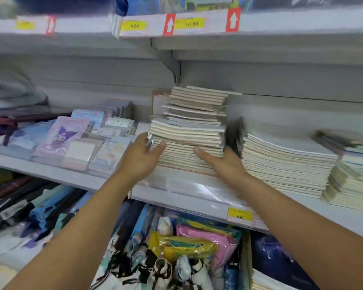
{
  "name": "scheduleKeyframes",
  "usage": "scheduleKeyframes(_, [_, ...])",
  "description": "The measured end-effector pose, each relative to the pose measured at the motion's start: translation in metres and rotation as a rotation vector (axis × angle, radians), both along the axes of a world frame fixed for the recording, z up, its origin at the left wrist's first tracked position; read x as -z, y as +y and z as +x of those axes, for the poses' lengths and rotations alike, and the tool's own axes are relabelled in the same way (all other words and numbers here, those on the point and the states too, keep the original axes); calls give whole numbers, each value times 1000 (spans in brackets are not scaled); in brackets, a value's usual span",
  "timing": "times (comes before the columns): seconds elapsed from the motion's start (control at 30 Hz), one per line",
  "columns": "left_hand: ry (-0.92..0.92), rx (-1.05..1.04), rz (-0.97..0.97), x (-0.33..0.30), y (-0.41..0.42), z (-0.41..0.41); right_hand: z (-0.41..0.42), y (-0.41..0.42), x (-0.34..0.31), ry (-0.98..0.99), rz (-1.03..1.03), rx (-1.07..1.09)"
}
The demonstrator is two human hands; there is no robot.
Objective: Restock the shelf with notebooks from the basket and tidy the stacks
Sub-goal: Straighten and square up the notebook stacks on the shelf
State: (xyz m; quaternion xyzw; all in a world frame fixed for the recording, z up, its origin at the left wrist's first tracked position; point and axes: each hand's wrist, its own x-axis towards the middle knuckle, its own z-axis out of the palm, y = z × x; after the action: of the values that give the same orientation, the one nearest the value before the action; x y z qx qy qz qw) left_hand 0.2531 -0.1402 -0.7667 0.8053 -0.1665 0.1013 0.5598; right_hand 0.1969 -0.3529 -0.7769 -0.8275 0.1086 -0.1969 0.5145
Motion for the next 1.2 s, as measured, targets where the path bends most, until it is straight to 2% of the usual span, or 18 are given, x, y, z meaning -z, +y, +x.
scheduleKeyframes(0.17, [-139, 16, -6, 17, -17, 29, 10, -15, 19, -18, -91, -59])
scheduleKeyframes(0.3, [-64, -23, 183, 27, -12, 50, 12, -15, 18, -1, -165, -6])
scheduleKeyframes(0.4, [-3, 6, 153, 30, -10, 55, 10, -13, 10, 111, -179, 12])
scheduleKeyframes(0.5, [24, 16, 215, 25, -10, 58, 8, -12, 2, 231, -239, 60])
scheduleKeyframes(0.8, [-44, -123, 350, 19, -14, 56, 10, -6, -10, 349, -469, 159])
scheduleKeyframes(0.97, [-5, -117, 369, 16, -11, 43, 5, -6, -6, 233, -301, 167])
scheduleKeyframes(1.07, [-8, -120, 355, 18, -11, 43, 3, -8, -7, 242, -198, 124])
scheduleKeyframes(1.2, [-19, -161, 347, 21, -13, 48, 5, -11, -3, 205, -189, 137])
